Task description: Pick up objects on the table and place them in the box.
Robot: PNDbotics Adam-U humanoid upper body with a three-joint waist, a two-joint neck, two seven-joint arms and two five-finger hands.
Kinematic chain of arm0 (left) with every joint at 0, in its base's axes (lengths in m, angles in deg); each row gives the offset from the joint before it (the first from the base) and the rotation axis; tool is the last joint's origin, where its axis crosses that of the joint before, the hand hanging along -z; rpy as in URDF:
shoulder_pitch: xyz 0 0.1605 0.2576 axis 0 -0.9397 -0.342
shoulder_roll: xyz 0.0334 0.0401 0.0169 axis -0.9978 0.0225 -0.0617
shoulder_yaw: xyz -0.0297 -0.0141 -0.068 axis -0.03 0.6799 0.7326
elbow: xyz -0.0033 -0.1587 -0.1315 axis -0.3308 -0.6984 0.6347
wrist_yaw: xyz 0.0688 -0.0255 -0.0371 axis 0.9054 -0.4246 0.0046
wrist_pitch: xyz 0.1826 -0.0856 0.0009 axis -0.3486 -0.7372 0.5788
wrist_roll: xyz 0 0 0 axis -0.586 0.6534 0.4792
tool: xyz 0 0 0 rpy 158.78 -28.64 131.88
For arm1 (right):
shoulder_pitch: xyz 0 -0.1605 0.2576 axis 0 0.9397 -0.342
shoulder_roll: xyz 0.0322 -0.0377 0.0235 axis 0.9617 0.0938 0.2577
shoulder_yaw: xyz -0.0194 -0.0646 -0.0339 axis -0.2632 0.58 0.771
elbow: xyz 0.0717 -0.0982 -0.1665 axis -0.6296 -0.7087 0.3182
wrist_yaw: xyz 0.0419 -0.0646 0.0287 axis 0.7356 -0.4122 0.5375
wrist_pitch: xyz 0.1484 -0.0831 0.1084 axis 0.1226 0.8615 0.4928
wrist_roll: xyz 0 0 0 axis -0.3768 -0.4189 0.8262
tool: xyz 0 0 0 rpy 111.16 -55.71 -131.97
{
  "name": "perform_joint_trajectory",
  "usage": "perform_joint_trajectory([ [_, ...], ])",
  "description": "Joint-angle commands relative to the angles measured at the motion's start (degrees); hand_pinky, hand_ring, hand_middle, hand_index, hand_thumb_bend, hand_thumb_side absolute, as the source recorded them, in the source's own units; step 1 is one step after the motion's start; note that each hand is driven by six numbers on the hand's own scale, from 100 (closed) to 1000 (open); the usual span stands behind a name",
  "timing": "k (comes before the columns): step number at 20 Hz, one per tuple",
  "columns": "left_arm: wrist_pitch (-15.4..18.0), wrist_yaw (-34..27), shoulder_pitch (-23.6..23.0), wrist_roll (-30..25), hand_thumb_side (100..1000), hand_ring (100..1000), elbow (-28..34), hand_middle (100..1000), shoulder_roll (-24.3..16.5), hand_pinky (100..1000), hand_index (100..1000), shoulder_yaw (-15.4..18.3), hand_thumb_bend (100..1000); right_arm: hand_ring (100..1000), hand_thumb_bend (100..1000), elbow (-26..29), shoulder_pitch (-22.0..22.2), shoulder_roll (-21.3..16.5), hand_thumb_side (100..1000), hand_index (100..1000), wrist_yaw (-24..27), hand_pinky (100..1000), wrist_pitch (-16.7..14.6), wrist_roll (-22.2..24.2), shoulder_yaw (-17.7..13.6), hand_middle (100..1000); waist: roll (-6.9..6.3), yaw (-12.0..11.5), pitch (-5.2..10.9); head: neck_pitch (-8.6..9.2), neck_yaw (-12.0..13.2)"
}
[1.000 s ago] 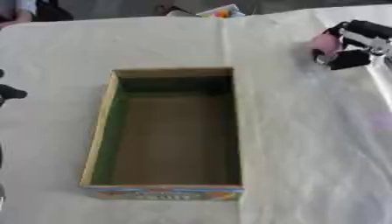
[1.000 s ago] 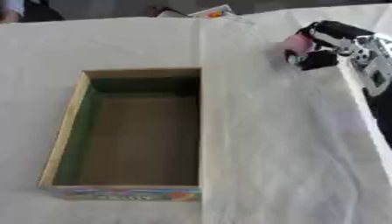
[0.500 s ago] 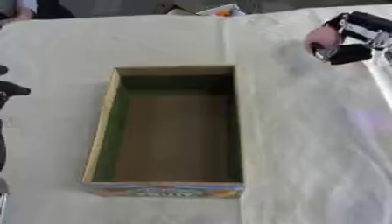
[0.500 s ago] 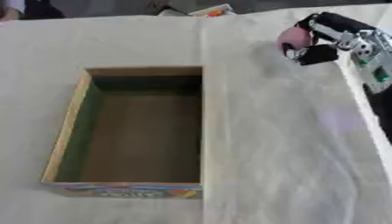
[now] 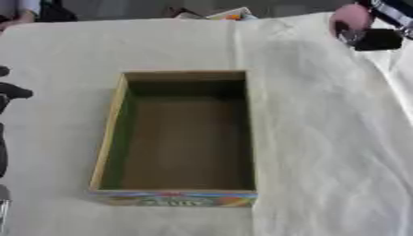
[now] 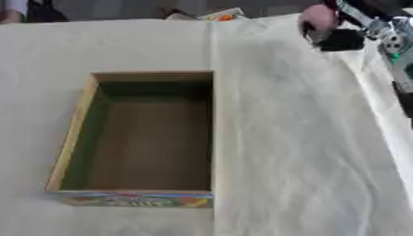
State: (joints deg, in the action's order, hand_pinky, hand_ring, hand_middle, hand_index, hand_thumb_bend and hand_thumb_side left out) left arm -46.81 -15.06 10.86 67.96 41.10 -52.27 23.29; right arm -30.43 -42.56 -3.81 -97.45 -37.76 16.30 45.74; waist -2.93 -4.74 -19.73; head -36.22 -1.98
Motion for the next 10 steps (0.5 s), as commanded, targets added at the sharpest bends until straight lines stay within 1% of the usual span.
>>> perform_joint_trajectory([
  [1, -0.1, -0.2, 0.2, -0.2, 925, 478, 0.7, 573, -0.2, 558, 722, 0.2, 100, 628, 100, 6.4, -0.6, -3.2, 682, 592, 0.8, 508, 2.1, -3.0, 1.1, 542, 0.33, 0.1, 1.83, -0.50, 0.3],
  [3, -0.2, -0.3, 0.1, -0.2, 924, 478, 0.7, 573, -0.2, 558, 721, 0.1, 100, 628, 100, 10.1, -0.1, -3.8, 680, 587, 0.7, 502, 3.8, -4.6, 2.2, 540, 0.41, 0.1, 2.10, -0.59, 0.3],
  [6, -0.3, -0.4, 0.1, -0.3, 923, 479, 0.7, 573, -0.2, 558, 721, 0.1, 100, 629, 100, 16.8, 0.3, -4.3, 713, 572, 1.0, 497, 5.4, -5.9, 4.9, 542, 0.58, 0.2, 2.56, -0.83, 0.4],
  [10, -0.4, -0.5, 0.0, -0.6, 922, 479, 0.7, 573, -0.1, 558, 721, -0.1, 100, 630, 100, 25.9, 0.1, -3.7, 718, 564, 2.6, 496, 6.7, -3.9, 9.2, 537, 0.79, 0.1, 3.15, -1.31, 0.4],
])
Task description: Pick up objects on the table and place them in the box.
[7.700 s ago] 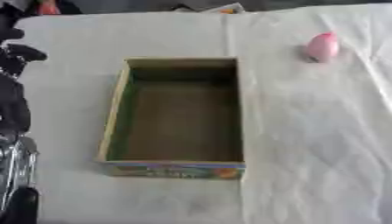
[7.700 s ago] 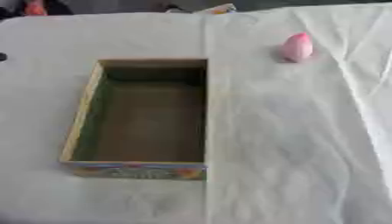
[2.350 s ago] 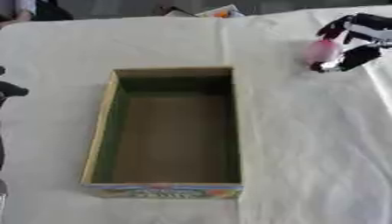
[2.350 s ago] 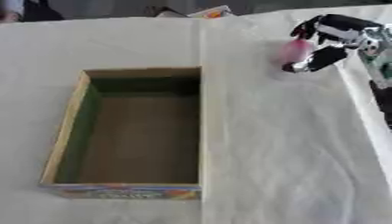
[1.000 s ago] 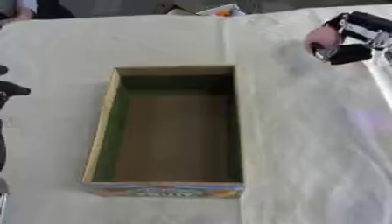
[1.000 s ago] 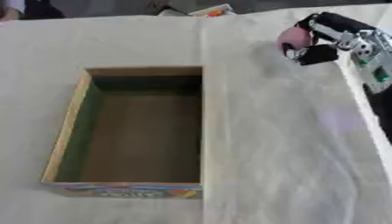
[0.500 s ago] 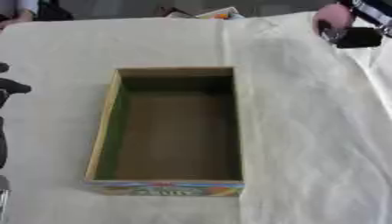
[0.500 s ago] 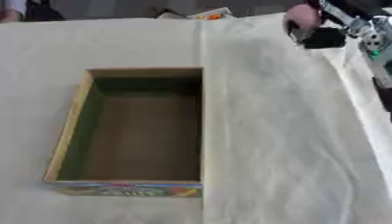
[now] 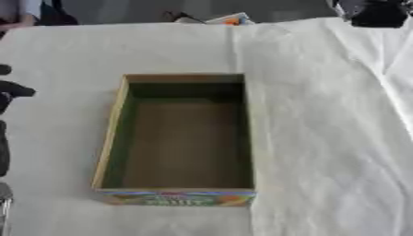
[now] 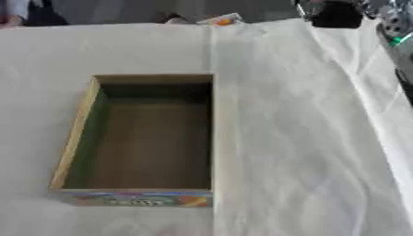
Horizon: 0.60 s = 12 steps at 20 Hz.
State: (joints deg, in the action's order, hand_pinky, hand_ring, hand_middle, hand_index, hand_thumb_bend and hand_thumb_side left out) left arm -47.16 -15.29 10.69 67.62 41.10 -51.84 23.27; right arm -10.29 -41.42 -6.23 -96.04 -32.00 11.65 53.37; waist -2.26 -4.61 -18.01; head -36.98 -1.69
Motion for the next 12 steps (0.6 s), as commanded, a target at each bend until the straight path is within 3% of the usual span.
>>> perform_joint_trajectory([
  [1, -0.1, -0.4, 0.1, -0.3, 922, 479, 0.7, 573, -0.5, 558, 721, -0.2, 100, 630, 100, 8.0, -1.4, -0.6, 718, 564, 1.5, 495, 1.4, 1.5, 2.5, 537, 0.17, 0.0, 1.59, -0.68, 0.1],
  [6, -0.2, -0.6, 0.0, -0.4, 921, 480, 0.6, 573, -0.4, 557, 720, -0.3, 100, 627, 100, 15.9, -2.6, 5.2, 694, 571, 2.8, 498, 4.1, 5.8, 5.2, 529, 0.33, 0.0, 2.38, -1.25, -0.3],
  [12, -0.2, -0.7, -0.2, -0.1, 919, 480, 0.7, 573, -0.4, 556, 720, -0.1, 100, 632, 100, 19.9, -2.0, 12.0, 683, 570, 2.3, 505, 6.2, 11.3, 6.7, 523, 0.51, 0.3, 3.08, -1.83, -0.1],
])
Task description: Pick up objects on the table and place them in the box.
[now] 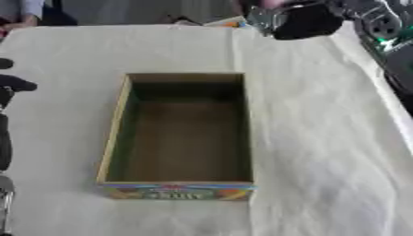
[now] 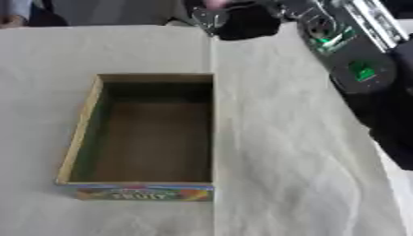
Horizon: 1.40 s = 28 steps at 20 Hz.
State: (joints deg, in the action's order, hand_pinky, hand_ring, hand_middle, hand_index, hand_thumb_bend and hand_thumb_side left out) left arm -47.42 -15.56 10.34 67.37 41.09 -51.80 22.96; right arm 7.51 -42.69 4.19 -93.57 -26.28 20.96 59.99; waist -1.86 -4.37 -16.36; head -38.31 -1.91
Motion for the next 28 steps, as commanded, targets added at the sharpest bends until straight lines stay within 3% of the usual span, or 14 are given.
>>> perform_joint_trajectory([
  [1, 0.1, -0.4, 0.1, 0.3, 919, 480, 0.7, 572, -0.5, 556, 719, 0.3, 100, 631, 100, 2.4, -0.4, 2.5, 680, 570, -0.7, 504, 0.6, 2.9, 0.3, 523, 0.15, 0.1, 1.50, -0.56, 0.1],
  [12, 0.3, -0.3, 0.2, 1.2, 918, 480, 1.1, 573, -0.5, 556, 719, 0.7, 100, 635, 100, 1.7, 4.7, 9.8, 662, 581, -6.1, 508, -0.4, 8.8, 3.0, 551, 0.17, 0.4, 1.35, -0.66, 0.3],
  [28, 0.1, -0.1, 0.4, 0.6, 922, 480, 0.9, 574, -0.4, 557, 718, 0.4, 100, 629, 100, -6.2, 7.5, 13.3, 659, 636, -11.2, 513, -7.2, 15.0, 7.4, 524, 0.23, -0.3, 0.36, -0.05, 0.3],
])
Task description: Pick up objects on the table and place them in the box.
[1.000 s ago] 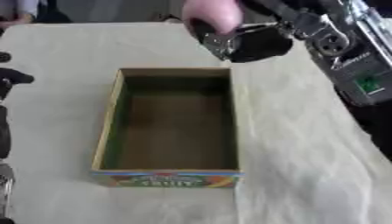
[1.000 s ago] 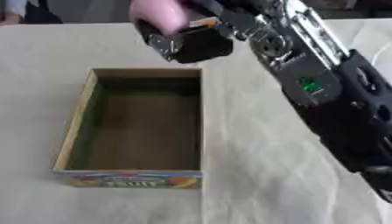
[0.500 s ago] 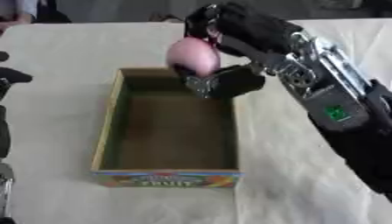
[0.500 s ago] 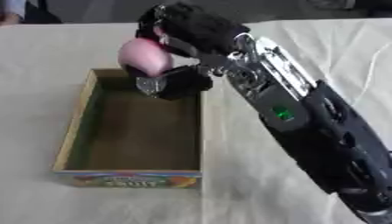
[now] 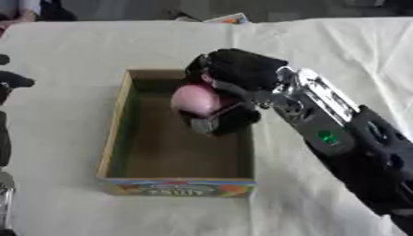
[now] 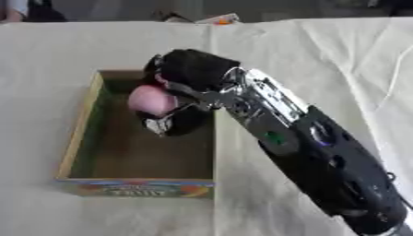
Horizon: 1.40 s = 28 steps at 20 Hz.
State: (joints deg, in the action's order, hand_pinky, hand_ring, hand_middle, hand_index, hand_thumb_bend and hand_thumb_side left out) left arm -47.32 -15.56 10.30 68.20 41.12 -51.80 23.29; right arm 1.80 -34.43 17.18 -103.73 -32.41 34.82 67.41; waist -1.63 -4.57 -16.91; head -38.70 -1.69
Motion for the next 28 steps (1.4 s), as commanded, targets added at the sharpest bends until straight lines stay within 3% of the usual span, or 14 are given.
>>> perform_joint_trajectory([
  [1, 0.0, -0.1, 0.5, -0.3, 922, 480, 0.9, 574, -0.4, 557, 718, 0.1, 100, 633, 100, -0.9, -0.7, 0.4, 645, 647, -1.4, 517, -1.6, 1.7, 0.1, 528, 0.01, -0.1, 0.87, 0.37, 0.1],
  [12, -0.1, -0.2, 0.5, -0.4, 924, 480, 0.8, 575, -0.3, 558, 718, 0.1, 100, 722, 100, -5.8, -0.9, 1.5, 610, 735, -5.6, 579, -6.9, 8.5, 0.7, 628, 0.11, -0.2, 0.73, 0.84, 0.0],
  [17, -0.1, -0.2, 0.5, -0.4, 924, 480, 0.8, 575, -0.3, 558, 718, 0.1, 100, 722, 100, -6.3, -1.0, 1.7, 610, 735, -6.3, 579, -8.1, 10.0, 0.3, 628, 0.09, -0.2, 0.75, 0.89, 0.1],
  [18, -0.1, -0.2, 0.5, -0.4, 926, 480, 0.8, 575, -0.3, 557, 718, 0.1, 100, 794, 149, -6.4, -1.0, 1.7, 541, 815, -6.3, 642, -8.2, 10.1, 0.4, 743, 0.08, -0.1, 0.76, 0.92, 0.0],
  [19, -0.1, -0.2, 0.5, -0.4, 926, 480, 0.8, 575, -0.3, 557, 718, 0.0, 100, 794, 149, -6.9, -1.1, 1.6, 541, 815, -6.8, 642, -8.5, 10.6, 0.6, 743, 0.03, -0.1, 0.81, 1.02, 0.0],
  [21, -0.2, -0.2, 0.4, -0.5, 927, 480, 0.7, 575, -0.2, 558, 718, 0.0, 100, 820, 338, -7.8, -1.4, 2.0, 490, 833, -8.0, 665, -9.2, 12.1, 0.4, 775, -0.06, -0.1, 0.86, 1.07, -0.1],
  [22, -0.2, -0.2, 0.4, -0.5, 927, 480, 0.7, 575, -0.2, 558, 718, 0.0, 100, 826, 398, -7.9, -1.7, 2.2, 470, 839, -8.4, 669, -9.4, 12.9, 0.2, 782, -0.11, -0.1, 0.89, 1.08, -0.2],
  [23, -0.2, -0.2, 0.4, -0.5, 927, 480, 0.7, 575, -0.2, 558, 718, -0.1, 100, 826, 398, -7.9, -1.8, 2.3, 470, 839, -8.6, 669, -9.6, 13.8, -0.1, 782, -0.14, 0.0, 0.91, 1.09, -0.2],
  [24, -0.2, -0.2, 0.3, -0.6, 927, 481, 0.7, 575, -0.2, 558, 717, -0.1, 100, 838, 522, -7.7, -2.2, 2.4, 446, 846, -8.7, 680, -9.6, 14.8, -0.5, 798, -0.18, 0.0, 0.96, 1.08, -0.2],
  [26, -0.2, -0.2, 0.3, -0.6, 926, 481, 0.7, 575, -0.2, 558, 717, -0.1, 100, 845, 654, -7.0, -2.8, 2.6, 428, 853, -8.7, 687, -9.5, 16.6, -1.2, 810, -0.27, 0.0, 1.03, 1.09, -0.3],
  [28, -0.2, -0.3, 0.3, -0.6, 926, 481, 0.6, 576, -0.1, 558, 717, -0.1, 100, 851, 720, -5.8, -3.4, 2.7, 439, 854, -8.6, 693, -9.0, 18.4, -2.0, 817, -0.33, 0.1, 1.12, 1.15, -0.4],
])
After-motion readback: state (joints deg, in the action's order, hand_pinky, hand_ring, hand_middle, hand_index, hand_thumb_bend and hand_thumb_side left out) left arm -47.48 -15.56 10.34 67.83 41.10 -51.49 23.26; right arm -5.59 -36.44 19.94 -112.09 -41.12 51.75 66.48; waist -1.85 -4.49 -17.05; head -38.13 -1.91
